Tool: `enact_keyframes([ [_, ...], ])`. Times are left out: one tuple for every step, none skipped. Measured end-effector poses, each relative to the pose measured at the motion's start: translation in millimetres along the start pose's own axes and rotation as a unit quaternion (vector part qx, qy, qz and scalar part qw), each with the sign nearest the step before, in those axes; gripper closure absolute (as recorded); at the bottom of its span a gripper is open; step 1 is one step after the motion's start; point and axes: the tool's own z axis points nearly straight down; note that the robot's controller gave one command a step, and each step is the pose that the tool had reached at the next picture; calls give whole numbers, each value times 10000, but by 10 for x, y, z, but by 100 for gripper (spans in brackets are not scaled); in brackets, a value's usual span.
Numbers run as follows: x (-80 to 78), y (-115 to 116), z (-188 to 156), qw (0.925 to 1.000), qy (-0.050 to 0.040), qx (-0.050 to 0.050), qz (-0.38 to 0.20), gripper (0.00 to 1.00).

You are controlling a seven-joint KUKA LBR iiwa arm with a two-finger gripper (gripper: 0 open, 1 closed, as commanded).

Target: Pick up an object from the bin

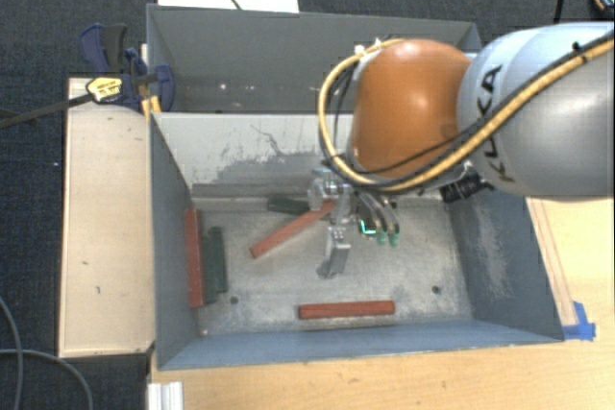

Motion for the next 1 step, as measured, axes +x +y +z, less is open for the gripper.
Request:
enact_keyframes([
  [443, -518, 873, 9996, 19, 8, -296, 0],
])
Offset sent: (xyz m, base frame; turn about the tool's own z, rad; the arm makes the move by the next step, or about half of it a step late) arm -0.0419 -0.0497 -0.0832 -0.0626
